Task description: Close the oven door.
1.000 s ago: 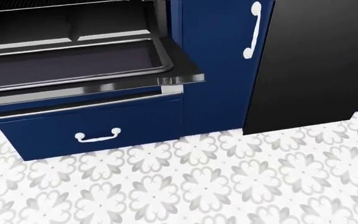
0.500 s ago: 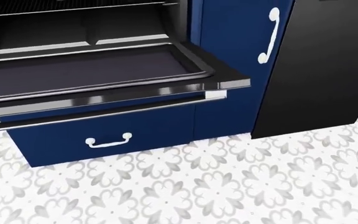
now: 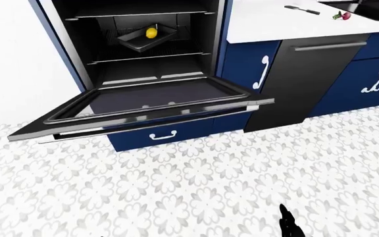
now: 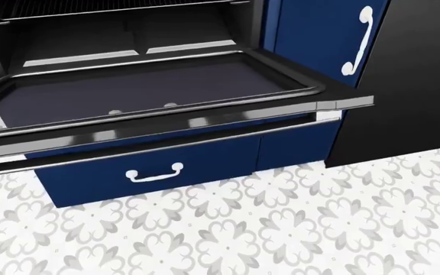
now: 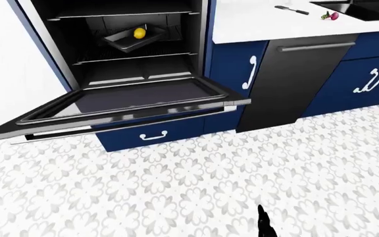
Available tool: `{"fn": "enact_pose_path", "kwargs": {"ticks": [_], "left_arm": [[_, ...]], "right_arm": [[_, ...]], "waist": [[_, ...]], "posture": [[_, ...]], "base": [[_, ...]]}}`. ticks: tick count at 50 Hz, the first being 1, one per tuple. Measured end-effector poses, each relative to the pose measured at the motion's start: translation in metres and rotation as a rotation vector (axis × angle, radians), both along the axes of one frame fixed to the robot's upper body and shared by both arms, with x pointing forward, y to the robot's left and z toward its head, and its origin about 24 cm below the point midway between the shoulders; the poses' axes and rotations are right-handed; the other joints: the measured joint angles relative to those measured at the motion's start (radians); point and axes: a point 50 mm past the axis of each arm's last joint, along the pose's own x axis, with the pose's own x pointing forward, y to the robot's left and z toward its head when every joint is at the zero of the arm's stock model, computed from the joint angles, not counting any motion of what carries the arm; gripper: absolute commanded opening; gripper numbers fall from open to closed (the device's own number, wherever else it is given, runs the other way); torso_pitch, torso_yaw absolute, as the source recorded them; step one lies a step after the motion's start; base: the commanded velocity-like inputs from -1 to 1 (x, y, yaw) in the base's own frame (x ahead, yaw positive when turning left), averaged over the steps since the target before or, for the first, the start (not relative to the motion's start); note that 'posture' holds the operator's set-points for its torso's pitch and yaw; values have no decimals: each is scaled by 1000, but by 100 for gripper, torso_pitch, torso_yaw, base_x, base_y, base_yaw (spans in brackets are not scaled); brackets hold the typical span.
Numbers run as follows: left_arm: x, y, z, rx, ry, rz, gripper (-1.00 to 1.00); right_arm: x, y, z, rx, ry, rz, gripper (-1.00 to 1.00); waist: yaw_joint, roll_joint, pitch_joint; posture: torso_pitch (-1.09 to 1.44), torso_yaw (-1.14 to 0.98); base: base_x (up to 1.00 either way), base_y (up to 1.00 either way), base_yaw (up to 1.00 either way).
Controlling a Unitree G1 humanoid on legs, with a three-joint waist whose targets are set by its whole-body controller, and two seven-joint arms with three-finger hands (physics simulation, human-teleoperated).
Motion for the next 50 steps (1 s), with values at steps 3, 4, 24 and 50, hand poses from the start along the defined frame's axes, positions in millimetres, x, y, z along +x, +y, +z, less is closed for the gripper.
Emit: {"fn": "enact_pose_path", "kwargs": {"ticks": [3,4,24,50], "left_arm": [[-3,-6,-3,-23,18,-8,100],[-4,-6,-3,-25,21,-8,100],[-5,4,0,4,12,21,100],[-1,7,2,11,-4,24,100]], "right_arm": [[-5,-4,-1,-1,18,-18,100],[-5,-4,-1,-1,19,-21,100],[-1,-4,0,9,12,-7,100],[-3,4,-3,22,15,16,100]], "waist": [[-8,1,-11],[-8,3,-15],[12,42,5],[17,81,0]], "posture": [[0,0],[0,0],[0,0],[0,0]], "base": [[0,40,0],[0,40,0],[0,40,0],[0,40,0]]}}
